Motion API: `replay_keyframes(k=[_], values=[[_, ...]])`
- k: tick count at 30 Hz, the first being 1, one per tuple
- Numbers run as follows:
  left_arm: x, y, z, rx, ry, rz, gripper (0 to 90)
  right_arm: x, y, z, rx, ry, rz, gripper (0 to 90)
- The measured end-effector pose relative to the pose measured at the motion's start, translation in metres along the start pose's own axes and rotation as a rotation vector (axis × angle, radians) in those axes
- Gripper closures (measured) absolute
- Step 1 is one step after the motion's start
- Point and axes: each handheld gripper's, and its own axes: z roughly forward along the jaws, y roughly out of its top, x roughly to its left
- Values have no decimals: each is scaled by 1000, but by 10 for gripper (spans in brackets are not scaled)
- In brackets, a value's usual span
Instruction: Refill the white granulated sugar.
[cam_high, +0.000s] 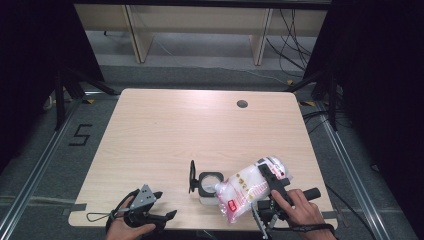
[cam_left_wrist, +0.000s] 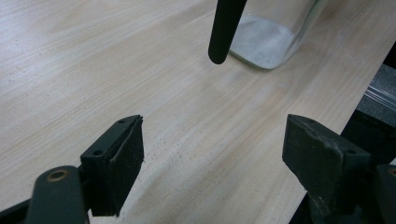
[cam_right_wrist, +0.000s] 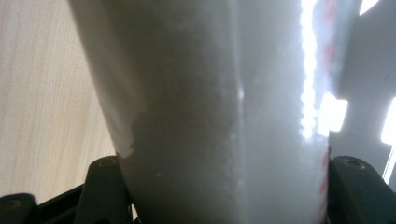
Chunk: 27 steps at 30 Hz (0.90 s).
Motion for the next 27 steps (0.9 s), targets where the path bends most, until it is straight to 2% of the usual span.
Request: replay_keyframes(k=[1, 3, 5, 8, 9, 11, 13, 14, 16, 18, 20, 22, 24, 25, 27], values=[[0, 0, 0, 0, 0, 0, 201, -3, 1, 0, 0, 3, -38, 409], [-1, 0, 0, -5, 3, -9, 201, 0, 0, 0, 3, 0, 1, 409], [0, -1, 0, -7, 3, -9, 201, -2, 1, 0, -1, -2, -21, 409], [-1, 0, 0, 0, 0, -19, 200, -1, 1, 0, 0, -5, -15, 409], [-1, 0, 0, 1, 0, -19, 201, 1, 0, 1, -18, -24, 3, 409], [-1, 0, 0, 0, 0, -20, 201, 2, 0, 1, -13, -19, 12, 409], [-1, 0, 0, 0, 1, -20, 200, -1, 1, -1, 8, 3, -7, 409], [-1, 0, 0, 0, 0, -19, 201, -2, 1, 0, 0, -3, -24, 410], [-1, 0, 0, -1, -5, -21, 201, -1, 1, -1, 5, 2, -9, 410], [-1, 0, 0, -1, -5, -20, 201, 1, 0, 1, -13, -19, 10, 410], [-1, 0, 0, -1, -5, -21, 201, 1, 0, 1, -14, -20, 8, 410], [-1, 0, 0, 0, -5, -20, 201, -1, 1, -1, 8, 5, -10, 410], [-1, 0, 0, 0, -5, -20, 201, -1, 1, 0, 3, 1, -7, 409], [-1, 0, 0, 0, -5, -20, 201, 1, 0, 1, -12, -21, 4, 410], [-1, 0, 0, 0, -5, -20, 201, 1, 0, 1, -13, -18, 13, 410]])
